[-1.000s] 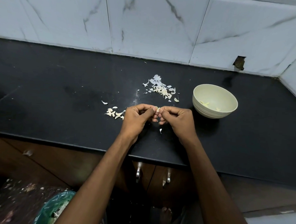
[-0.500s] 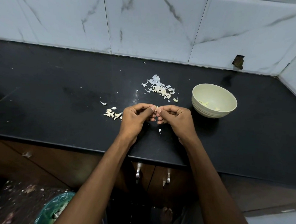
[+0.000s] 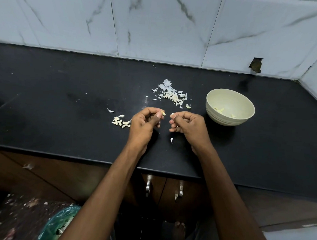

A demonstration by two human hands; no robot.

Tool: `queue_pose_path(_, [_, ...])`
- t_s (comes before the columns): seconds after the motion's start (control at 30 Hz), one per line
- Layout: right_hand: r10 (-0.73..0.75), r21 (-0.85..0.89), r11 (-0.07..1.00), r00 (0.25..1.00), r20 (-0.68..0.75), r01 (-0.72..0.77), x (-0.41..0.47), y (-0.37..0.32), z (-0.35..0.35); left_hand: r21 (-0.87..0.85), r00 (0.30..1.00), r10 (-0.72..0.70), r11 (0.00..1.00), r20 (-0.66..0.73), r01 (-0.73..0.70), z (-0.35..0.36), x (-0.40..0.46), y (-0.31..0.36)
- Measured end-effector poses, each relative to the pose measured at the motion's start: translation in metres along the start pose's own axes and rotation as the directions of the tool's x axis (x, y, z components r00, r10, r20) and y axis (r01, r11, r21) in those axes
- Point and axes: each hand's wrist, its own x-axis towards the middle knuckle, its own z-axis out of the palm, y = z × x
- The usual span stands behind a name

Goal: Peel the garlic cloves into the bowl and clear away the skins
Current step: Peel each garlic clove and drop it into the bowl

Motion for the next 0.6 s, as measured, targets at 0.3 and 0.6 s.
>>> queue_pose_path(0.3, [-0.021, -0.008, 1.000, 0.999, 0.024, 0.022, -0.0037, -0.0041, 0.0023, -0.069, 0.999, 0.004, 0.998, -0.034, -0.006, 0.0004, 0.0011, 0.0006])
queue_pose_path(0.6, [-0.093, 0.002, 0.996, 0.989, 0.119, 0.093, -0.0036, 0.0007, -0.0004, -0.044, 0.999, 0.012, 0.999, -0.036, -0.014, 0.0015, 0.0015, 0.0000])
